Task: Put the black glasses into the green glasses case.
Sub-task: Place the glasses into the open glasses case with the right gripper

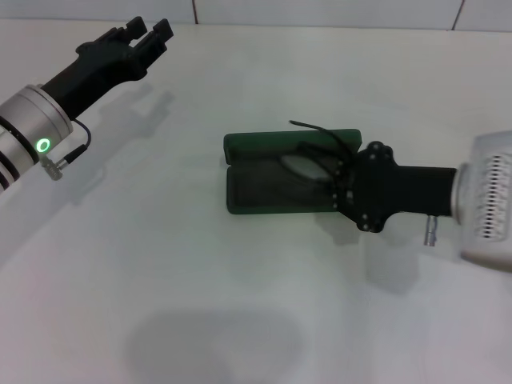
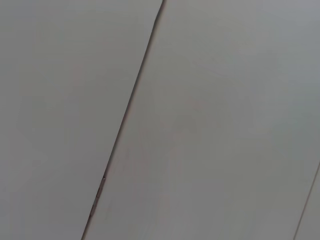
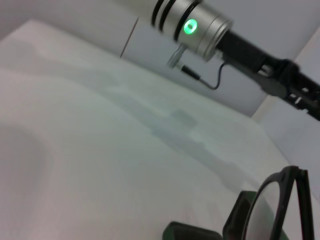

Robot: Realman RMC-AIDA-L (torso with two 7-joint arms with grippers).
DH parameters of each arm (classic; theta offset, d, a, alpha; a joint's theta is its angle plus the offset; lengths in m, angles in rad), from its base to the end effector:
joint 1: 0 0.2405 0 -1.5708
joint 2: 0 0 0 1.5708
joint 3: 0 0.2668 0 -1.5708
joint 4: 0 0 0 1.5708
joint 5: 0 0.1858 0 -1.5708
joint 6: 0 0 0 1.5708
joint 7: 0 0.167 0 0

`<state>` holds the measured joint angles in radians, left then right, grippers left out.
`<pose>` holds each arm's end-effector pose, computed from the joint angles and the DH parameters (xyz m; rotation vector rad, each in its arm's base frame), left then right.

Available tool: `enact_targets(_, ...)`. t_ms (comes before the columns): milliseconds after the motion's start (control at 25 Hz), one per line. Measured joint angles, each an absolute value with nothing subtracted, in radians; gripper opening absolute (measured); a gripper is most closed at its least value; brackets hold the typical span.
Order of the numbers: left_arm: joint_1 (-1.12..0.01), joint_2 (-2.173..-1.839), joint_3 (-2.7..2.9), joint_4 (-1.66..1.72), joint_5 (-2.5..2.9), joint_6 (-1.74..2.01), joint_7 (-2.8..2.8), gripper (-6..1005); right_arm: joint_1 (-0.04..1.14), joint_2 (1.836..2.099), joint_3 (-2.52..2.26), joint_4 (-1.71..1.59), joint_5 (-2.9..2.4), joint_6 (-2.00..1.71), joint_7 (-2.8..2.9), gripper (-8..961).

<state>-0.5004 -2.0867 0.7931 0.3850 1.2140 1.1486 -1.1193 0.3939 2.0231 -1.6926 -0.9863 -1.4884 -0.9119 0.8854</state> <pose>-0.2706 0.3797 0.0024 -1.9569 -0.8171 -1.0226 0.1936 0.3278 -0.0860 -2.6484 -0.5070 0.2918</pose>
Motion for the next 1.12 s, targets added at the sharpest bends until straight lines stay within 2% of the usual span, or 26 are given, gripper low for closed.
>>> enact_targets(480,-0.525,-2.086,0.797,0.383,1.216,1.122,-1.119,512,0.385,2.025,-1.826,-1.189,-1.794,-0.766,1.123,119)
enact_targets(1120,-0.566,-2.084,0.801,0.372,1.227,1.060,-1.126,512,0.388,2.026,-1.901,-1.182,-1.843,-0.607,1.145,119)
